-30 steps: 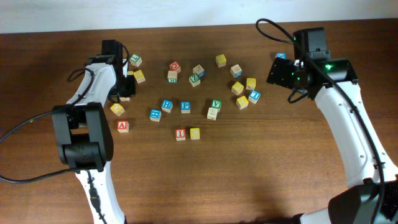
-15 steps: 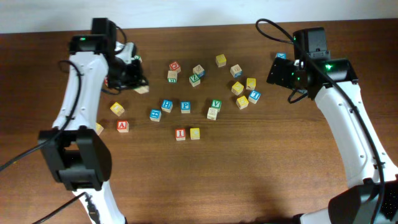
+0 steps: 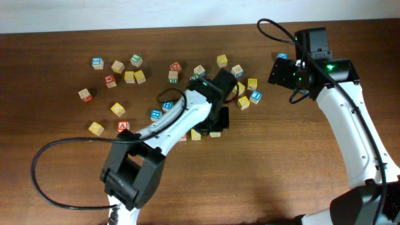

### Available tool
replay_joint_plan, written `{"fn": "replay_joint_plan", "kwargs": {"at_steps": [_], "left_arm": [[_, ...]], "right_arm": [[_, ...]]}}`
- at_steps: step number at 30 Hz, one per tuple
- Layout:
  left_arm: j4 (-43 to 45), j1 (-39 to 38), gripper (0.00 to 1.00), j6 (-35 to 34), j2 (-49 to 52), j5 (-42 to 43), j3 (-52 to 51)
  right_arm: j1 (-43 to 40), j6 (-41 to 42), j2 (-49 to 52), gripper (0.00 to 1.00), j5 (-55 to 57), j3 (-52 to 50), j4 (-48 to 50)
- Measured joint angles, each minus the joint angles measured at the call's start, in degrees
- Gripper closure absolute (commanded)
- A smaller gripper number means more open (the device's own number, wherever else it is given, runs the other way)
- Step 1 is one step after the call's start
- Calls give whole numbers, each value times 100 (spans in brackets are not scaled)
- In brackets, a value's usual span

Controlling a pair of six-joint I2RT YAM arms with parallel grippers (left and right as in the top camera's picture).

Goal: Spell out ICRA
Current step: 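Carry the green R block and set it right of the C block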

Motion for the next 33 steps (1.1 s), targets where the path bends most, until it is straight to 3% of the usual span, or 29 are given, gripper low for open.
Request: {"fn": "replay_joint_plan", "kwargs": {"at_steps": [5,13,15,23,28,31,33], "left_arm": [[944,-59,88,-151,0,-354,-841],[1268,-59,84,-195,0,-629,-1016],[1268,-59,77,-195,0,-592,-1019],[1266,-59,67,-236,0,-431,-1019],[1266,-59,67,-238,0,-415,-1019],[1266,-59,77,-238,0,-415,-1019],[1270,-59,77,-256,0,-409,-1019]], "right_arm": [[0,7,0,1,-2,0,4],[0,2,0,1,-2,0,2],[0,4,0,2,0,0,2],[0,4,0,2,-2,0,2],[0,2,0,2,-2,0,2],[0,7,0,2,-2,0,2],[0,4,0,2,-2,0,4]]}}
